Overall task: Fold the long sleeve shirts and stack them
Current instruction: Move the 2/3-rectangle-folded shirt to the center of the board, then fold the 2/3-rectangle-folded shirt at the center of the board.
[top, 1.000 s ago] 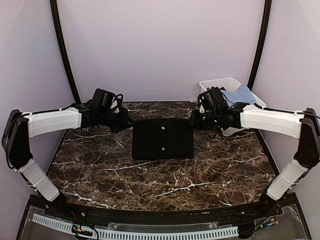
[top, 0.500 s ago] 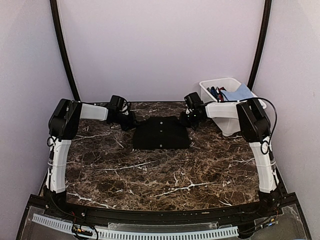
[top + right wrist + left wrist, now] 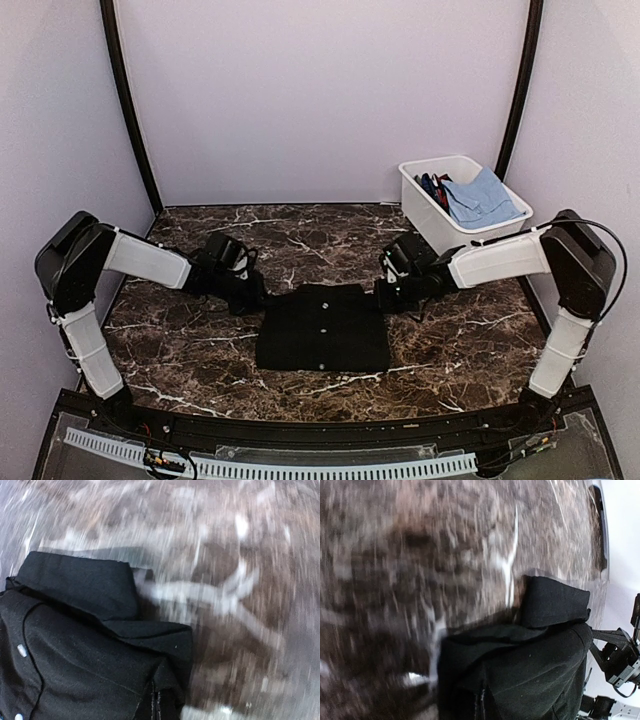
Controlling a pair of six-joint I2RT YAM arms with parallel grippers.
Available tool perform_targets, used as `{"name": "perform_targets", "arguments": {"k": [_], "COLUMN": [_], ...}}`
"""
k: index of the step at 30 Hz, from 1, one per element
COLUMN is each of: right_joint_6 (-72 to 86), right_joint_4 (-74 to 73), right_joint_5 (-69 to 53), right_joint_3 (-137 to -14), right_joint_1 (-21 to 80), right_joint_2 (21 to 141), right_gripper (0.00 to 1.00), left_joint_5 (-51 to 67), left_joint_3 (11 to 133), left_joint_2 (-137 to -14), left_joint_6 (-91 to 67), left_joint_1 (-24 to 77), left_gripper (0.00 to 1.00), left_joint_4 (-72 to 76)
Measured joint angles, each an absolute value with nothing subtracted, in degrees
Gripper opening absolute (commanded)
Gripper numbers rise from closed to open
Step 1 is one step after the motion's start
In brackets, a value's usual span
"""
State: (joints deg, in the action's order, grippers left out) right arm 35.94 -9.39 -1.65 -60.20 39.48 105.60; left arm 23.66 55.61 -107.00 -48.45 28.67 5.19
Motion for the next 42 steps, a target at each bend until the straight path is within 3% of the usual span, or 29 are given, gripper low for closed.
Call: {"name": "perform_targets", "arguments": {"k": [4,10,21,23,26,29,33,42], "right_joint_6": [38.2,39.4,36.4,35.6,34.2,33.0,31.9,31.2], "right_joint_4": [-9.3,-8.4,-7.1,-6.8,-7.3,-9.1,-12.5,-16.8], "right_joint_5": [-1.7,-0.2,1.8,1.7,2.1,2.8,4.4,7.3], "right_joint_3": [-51.5,-49.2,-54.9,-57.3,-60.6,-62.8,-66.0,-68.1], "right_joint_1": [42.7,42.7,39.1,37.9,36.5,35.7,35.7,43.5], "right_joint_2": [95.6,87.4,94.2,97.1,100.9,102.4,102.2,97.6], "right_gripper": [0.0,0.0,0.01,0.18,0.4,0.56,0.58,0.51], "left_joint_5": [21.8,20.3,19.5,19.8,19.9,19.4,17.9,16.4], "left_joint_3": [46.0,44.1,53.4,56.5,60.1,61.9,65.2,62.7], "left_joint_2": [-97.0,-89.1,-95.3,-98.6,-103.3,-105.4,-105.5,-97.1], "left_joint_6": [-50.9,-51.6,-47.9,-46.8,-45.1,-43.7,-41.5,-40.1], "left_joint_1": [32.2,32.4,29.5,28.3,26.6,25.2,23.9,27.1], "left_gripper": [0.0,0.0,0.0,0.11,0.38,0.54,0.63,0.56], "left_joint_4": [5.6,6.0,5.7,5.8,5.7,4.1,1.0,-3.2]}}
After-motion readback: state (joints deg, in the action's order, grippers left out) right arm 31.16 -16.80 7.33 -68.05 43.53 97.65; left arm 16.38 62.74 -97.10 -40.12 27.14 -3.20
